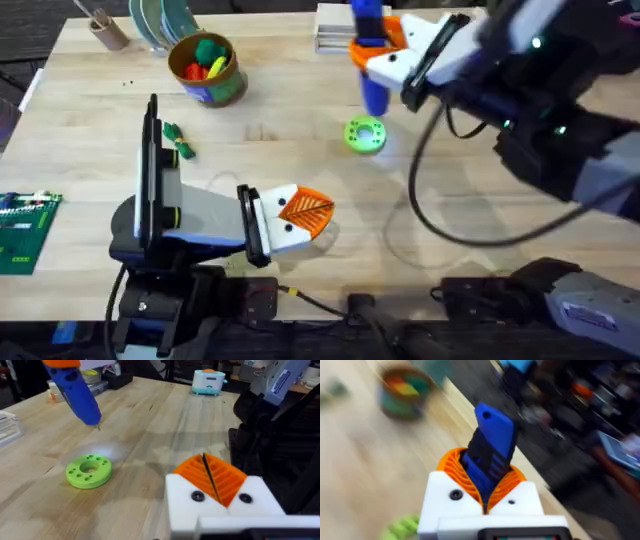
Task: Pick up the gripper from the table and insert it into the empty holder that is missing its gripper. Then pick up a screw, insert it into the mounting hole, and use the screwdriver to tighten it. Finally, clean up the table by picking up the vegetable and placing it into the bucket.
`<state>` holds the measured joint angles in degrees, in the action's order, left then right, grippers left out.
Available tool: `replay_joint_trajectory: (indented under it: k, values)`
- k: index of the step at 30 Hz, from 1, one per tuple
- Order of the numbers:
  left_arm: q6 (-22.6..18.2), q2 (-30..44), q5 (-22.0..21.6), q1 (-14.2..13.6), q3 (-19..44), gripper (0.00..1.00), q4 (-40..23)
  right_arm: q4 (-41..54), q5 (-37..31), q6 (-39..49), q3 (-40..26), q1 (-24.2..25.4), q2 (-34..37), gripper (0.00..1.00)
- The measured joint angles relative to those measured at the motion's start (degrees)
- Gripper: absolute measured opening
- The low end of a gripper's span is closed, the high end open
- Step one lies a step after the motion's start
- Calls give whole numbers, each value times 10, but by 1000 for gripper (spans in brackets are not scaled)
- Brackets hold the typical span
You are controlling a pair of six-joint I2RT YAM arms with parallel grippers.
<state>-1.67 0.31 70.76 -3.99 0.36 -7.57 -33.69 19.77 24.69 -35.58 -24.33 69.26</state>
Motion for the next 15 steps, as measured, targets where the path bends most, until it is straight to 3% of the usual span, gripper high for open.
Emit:
replay_joint_trajectory:
  k: [6,15]
  values:
    - [0,0,-1,0,0,3,0,96,-80,173,-49,68,49,28]
    - [0,0,-3,0,0,3,0,102,-190,350,-62,95,173,28]
